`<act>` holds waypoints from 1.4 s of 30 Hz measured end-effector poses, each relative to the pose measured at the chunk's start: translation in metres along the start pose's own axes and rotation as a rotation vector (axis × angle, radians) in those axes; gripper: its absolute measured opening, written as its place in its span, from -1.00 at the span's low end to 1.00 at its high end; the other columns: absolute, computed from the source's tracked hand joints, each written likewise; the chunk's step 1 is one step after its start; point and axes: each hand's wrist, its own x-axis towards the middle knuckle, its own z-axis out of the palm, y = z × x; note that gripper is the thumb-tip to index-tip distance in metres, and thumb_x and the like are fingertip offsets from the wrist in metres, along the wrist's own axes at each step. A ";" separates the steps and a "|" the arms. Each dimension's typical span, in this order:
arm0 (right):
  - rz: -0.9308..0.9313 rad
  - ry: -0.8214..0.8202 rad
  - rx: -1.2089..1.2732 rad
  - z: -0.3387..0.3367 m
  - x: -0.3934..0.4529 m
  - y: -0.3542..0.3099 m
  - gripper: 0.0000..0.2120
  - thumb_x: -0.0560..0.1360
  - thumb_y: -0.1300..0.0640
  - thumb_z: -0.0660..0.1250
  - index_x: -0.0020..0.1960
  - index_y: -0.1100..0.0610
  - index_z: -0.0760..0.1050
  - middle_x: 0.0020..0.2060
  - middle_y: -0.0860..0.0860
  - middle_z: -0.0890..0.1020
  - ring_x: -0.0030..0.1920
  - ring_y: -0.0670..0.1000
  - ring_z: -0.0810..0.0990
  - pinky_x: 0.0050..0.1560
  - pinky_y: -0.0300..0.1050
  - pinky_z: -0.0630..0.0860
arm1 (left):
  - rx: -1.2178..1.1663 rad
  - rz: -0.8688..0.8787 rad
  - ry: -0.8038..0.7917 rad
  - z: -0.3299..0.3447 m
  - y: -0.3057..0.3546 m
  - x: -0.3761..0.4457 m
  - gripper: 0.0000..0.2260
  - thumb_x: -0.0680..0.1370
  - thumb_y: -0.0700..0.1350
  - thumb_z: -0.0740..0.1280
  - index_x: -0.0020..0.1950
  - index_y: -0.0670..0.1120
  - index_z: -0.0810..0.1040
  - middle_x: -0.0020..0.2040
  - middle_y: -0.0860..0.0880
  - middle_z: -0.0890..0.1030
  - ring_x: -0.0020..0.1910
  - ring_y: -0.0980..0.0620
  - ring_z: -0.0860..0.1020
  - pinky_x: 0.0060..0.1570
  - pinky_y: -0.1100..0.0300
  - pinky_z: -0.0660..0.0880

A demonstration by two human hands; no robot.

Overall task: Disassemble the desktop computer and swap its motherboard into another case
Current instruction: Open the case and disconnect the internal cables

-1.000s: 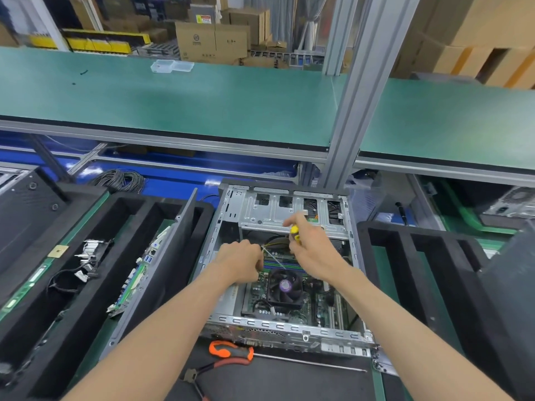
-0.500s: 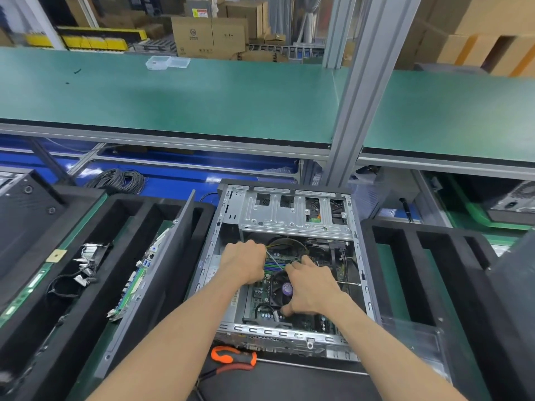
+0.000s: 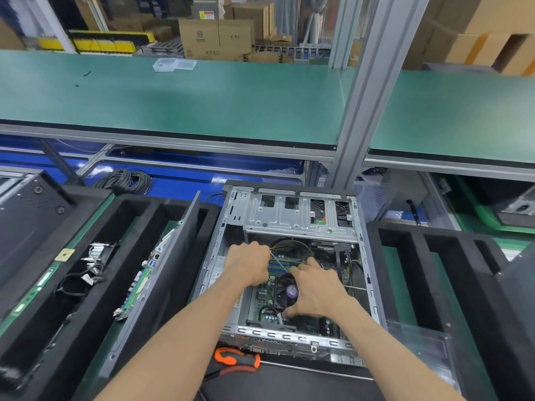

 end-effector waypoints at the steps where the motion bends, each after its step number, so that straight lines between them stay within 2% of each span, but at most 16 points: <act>1: 0.014 -0.012 0.036 -0.003 -0.001 0.001 -0.11 0.24 -0.56 0.24 0.35 0.03 0.37 0.16 -0.01 0.54 0.27 0.06 0.38 -0.03 0.09 0.51 | -0.002 0.003 -0.011 -0.001 0.000 0.000 -0.77 0.45 -0.08 0.38 0.10 0.04 0.57 0.00 -0.01 0.62 -0.07 -0.11 0.60 -0.15 0.06 0.40; 2: 0.033 -0.008 0.091 -0.006 -0.002 0.002 -0.17 0.33 -0.51 0.20 0.39 0.02 0.34 0.20 0.00 0.53 0.29 0.07 0.37 0.01 0.11 0.51 | -0.004 0.005 -0.022 -0.001 0.000 0.000 -0.77 0.44 -0.08 0.38 0.09 0.05 0.57 -0.02 -0.01 0.61 -0.11 -0.10 0.58 -0.16 0.06 0.39; 4: 0.047 0.055 0.256 -0.017 -0.002 0.006 -0.45 0.54 -0.23 0.16 0.45 0.02 0.29 0.24 0.04 0.52 0.28 0.09 0.41 0.05 0.12 0.53 | -0.003 0.017 -0.040 -0.003 0.001 0.000 -0.80 0.42 -0.07 0.38 0.04 0.06 0.59 -0.11 0.01 0.57 -0.20 -0.09 0.53 -0.19 0.07 0.39; 6: 0.030 0.110 0.461 -0.031 -0.001 0.012 -0.60 0.64 0.06 0.13 0.46 0.06 0.28 0.12 0.09 0.59 0.07 0.07 0.56 -0.07 0.03 0.54 | -0.020 0.052 -0.042 -0.005 0.001 -0.001 -0.80 0.38 -0.07 0.36 -0.02 0.08 0.63 -0.14 0.02 0.58 -0.24 -0.08 0.53 -0.21 0.09 0.41; 8: 0.030 0.124 0.625 -0.045 -0.002 0.021 -0.68 0.67 0.16 0.13 0.42 0.08 0.30 -0.06 0.09 0.63 -0.17 0.07 0.60 -0.17 -0.01 0.54 | -0.027 0.156 0.008 -0.004 0.001 -0.004 -0.73 0.36 -0.04 0.30 0.02 0.10 0.65 -0.11 0.01 0.62 -0.18 -0.07 0.56 -0.17 0.09 0.45; 10: 0.034 0.182 0.695 -0.055 -0.006 0.030 -0.81 0.68 0.15 0.16 0.28 0.10 0.35 -0.08 0.14 0.65 -0.13 0.15 0.61 -0.05 0.11 0.56 | 0.019 0.347 0.141 0.001 0.003 -0.009 -0.67 0.40 0.08 0.23 0.08 0.08 0.63 -0.05 -0.01 0.65 -0.04 -0.06 0.58 -0.05 0.04 0.42; 12: 0.037 0.270 0.732 -0.059 -0.011 0.038 -0.90 0.66 0.09 0.23 0.12 0.11 0.38 -0.12 0.11 0.67 -0.12 0.13 0.62 -0.04 0.12 0.55 | 0.028 0.484 0.184 0.007 0.014 -0.014 -0.48 0.42 0.28 0.12 0.20 0.02 0.57 0.06 -0.03 0.63 0.08 -0.07 0.54 0.06 -0.01 0.37; 13: 0.039 0.307 0.747 -0.059 -0.015 0.041 -0.88 0.65 0.05 0.25 0.04 0.09 0.38 -0.16 0.06 0.68 -0.14 0.08 0.63 -0.07 0.09 0.56 | 0.022 0.504 0.143 0.011 0.022 -0.015 -0.36 0.39 0.36 0.11 0.29 -0.01 0.51 0.14 -0.04 0.60 0.14 -0.08 0.53 0.13 -0.04 0.37; 15: 0.050 0.370 0.771 -0.057 -0.020 0.045 -0.83 0.63 0.02 0.29 -0.07 0.03 0.35 -0.27 -0.01 0.66 -0.24 0.00 0.61 -0.14 0.03 0.53 | 0.011 0.497 -0.005 0.018 0.040 -0.014 -0.14 0.33 0.47 0.22 0.46 -0.06 0.33 0.30 -0.08 0.51 0.28 -0.13 0.47 0.25 -0.13 0.37; 18: 0.070 0.467 0.819 -0.048 -0.027 0.047 -0.81 0.64 0.04 0.30 -0.10 0.01 0.32 -0.37 0.04 0.60 -0.36 0.01 0.54 -0.26 0.03 0.49 | -0.078 0.435 -0.168 0.028 0.060 -0.008 0.05 0.27 0.42 0.45 0.57 -0.06 0.11 0.44 -0.12 0.38 0.39 -0.18 0.37 0.32 -0.19 0.35; 21: 0.078 0.558 0.863 -0.038 -0.033 0.047 -0.89 0.64 0.11 0.28 0.00 0.03 0.34 -0.34 0.08 0.58 -0.35 0.10 0.56 -0.25 0.15 0.51 | -0.211 0.368 -0.180 0.036 0.062 -0.001 0.04 0.23 0.38 0.50 0.57 0.03 0.13 0.46 -0.07 0.37 0.43 -0.16 0.33 0.35 -0.21 0.30; 25: 0.101 0.653 0.848 -0.032 -0.033 0.047 -0.87 0.64 0.15 0.27 0.05 -0.02 0.32 -0.33 0.02 0.56 -0.33 0.01 0.55 -0.26 0.05 0.49 | -0.334 0.368 -0.166 0.043 0.059 0.003 -0.06 0.17 0.37 0.54 0.45 0.14 0.25 0.36 -0.02 0.45 0.34 -0.12 0.38 0.24 -0.15 0.40; 28: 0.092 0.635 0.814 -0.030 -0.032 0.047 -0.84 0.64 0.15 0.28 0.03 -0.02 0.30 -0.37 -0.03 0.52 -0.34 -0.02 0.55 -0.30 0.01 0.46 | -0.414 0.363 -0.160 0.045 0.057 0.002 -0.10 0.14 0.35 0.57 0.37 0.14 0.29 0.24 0.01 0.52 0.23 -0.07 0.42 0.14 -0.09 0.45; 35: 0.073 0.550 0.718 -0.028 -0.027 0.048 -0.83 0.65 0.11 0.26 0.03 -0.01 0.25 -0.36 0.02 0.53 -0.36 0.04 0.55 -0.32 0.15 0.47 | -0.365 0.366 -0.160 0.045 0.058 0.003 -0.16 0.18 0.35 0.54 0.35 0.12 0.32 0.28 0.00 0.47 0.24 -0.07 0.38 0.15 -0.09 0.41; 37: 0.068 0.541 0.703 -0.028 -0.027 0.048 -0.83 0.65 0.10 0.27 0.03 0.00 0.25 -0.37 0.00 0.52 -0.38 0.02 0.52 -0.33 0.11 0.45 | -0.367 0.365 -0.161 0.045 0.058 0.003 -0.17 0.18 0.35 0.54 0.34 0.13 0.32 0.26 0.00 0.48 0.23 -0.08 0.38 0.15 -0.09 0.42; 42: 0.072 0.557 0.695 -0.033 -0.031 0.047 -0.72 0.59 0.01 0.38 -0.03 0.05 0.27 -0.44 -0.08 0.50 -0.42 -0.04 0.48 -0.36 -0.14 0.36 | -0.381 0.363 -0.158 0.047 0.058 0.003 -0.12 0.19 0.35 0.54 0.41 0.10 0.30 0.32 -0.01 0.46 0.28 -0.10 0.36 0.22 -0.13 0.40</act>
